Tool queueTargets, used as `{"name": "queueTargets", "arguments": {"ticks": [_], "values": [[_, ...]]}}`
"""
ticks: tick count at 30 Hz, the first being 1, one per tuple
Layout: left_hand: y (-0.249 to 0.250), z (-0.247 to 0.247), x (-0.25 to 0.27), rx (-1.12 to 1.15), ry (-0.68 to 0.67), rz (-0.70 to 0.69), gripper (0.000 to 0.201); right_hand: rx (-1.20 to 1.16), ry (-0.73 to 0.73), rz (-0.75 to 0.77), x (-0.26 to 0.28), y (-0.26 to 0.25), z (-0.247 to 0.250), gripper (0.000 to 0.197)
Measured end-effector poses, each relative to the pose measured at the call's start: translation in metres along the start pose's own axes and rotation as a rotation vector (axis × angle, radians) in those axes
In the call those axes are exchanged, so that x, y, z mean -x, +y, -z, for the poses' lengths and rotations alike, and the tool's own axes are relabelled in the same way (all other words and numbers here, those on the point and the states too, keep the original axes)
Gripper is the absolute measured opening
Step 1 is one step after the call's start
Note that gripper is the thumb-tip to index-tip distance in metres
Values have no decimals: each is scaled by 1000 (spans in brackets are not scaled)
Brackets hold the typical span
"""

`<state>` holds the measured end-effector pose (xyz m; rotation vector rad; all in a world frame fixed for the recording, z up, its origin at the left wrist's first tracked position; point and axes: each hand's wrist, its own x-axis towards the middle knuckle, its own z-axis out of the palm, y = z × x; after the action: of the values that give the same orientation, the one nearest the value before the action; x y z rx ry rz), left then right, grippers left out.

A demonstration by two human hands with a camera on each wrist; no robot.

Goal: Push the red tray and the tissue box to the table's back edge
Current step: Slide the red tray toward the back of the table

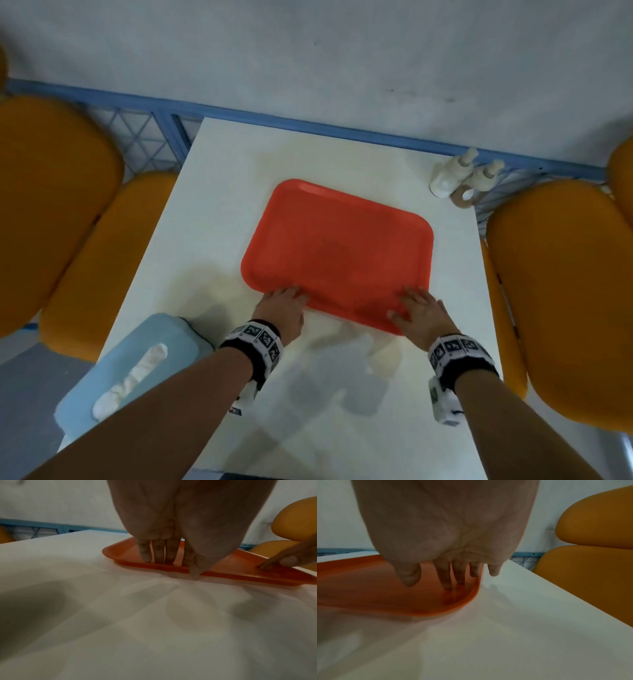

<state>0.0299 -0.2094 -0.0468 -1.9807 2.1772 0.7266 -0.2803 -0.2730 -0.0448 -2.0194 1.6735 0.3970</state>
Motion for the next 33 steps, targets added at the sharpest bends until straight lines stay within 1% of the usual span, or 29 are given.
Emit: {"name": "queueTargets", "arguments": {"ticks": [4, 8, 11, 12, 14, 16, 17, 18, 19, 21, 23, 24, 26, 28, 30, 33], "values": [[8, 6, -16, 24, 27, 38, 48, 14, -21, 0, -46, 0, 28, 69], [10, 5, -29, 90, 8, 90, 49, 92, -51, 45, -84, 0, 49, 73], [11, 7, -45, 127, -5, 127, 55, 136, -44, 61, -112, 1, 61, 74], [13, 10, -50, 132, -11, 134, 57, 137, -23, 76, -120, 1, 64, 73], [15, 17, -60, 160, -1, 146, 56, 73, 73, 150, -126, 0, 67, 64], [12, 27, -66, 170, 56, 183, 54, -56, 185, 250, -122, -2, 63, 52], [7, 31, -69, 145, 95, 219, 54, -104, 211, 290, -118, -3, 59, 47], [0, 34, -72, 116, 112, 263, 55, -119, 212, 327, -112, -3, 52, 43], [-7, 37, -74, 101, 100, 305, 56, -105, 195, 356, -107, -1, 45, 41], [-21, 42, -83, 112, 12, 345, 59, -74, 179, 383, -101, 5, 30, 39], [-31, 51, -98, 98, -53, 319, 57, -98, 202, 359, -102, 11, 24, 40], [-34, 56, -107, 87, -50, 302, 53, -108, 208, 338, -106, 12, 26, 43], [-34, 67, -124, 71, 2, 276, 38, -97, 213, 294, -118, 13, 33, 48], [-32, 73, -137, 8, 26, 261, 27, -77, 206, 240, -132, 14, 45, 52], [-29, 75, -146, -67, 16, 228, 25, -72, 216, 212, -144, 17, 56, 54], [-26, 75, -153, -134, 9, 144, 26, -55, 252, 243, -148, 19, 60, 50]]}}
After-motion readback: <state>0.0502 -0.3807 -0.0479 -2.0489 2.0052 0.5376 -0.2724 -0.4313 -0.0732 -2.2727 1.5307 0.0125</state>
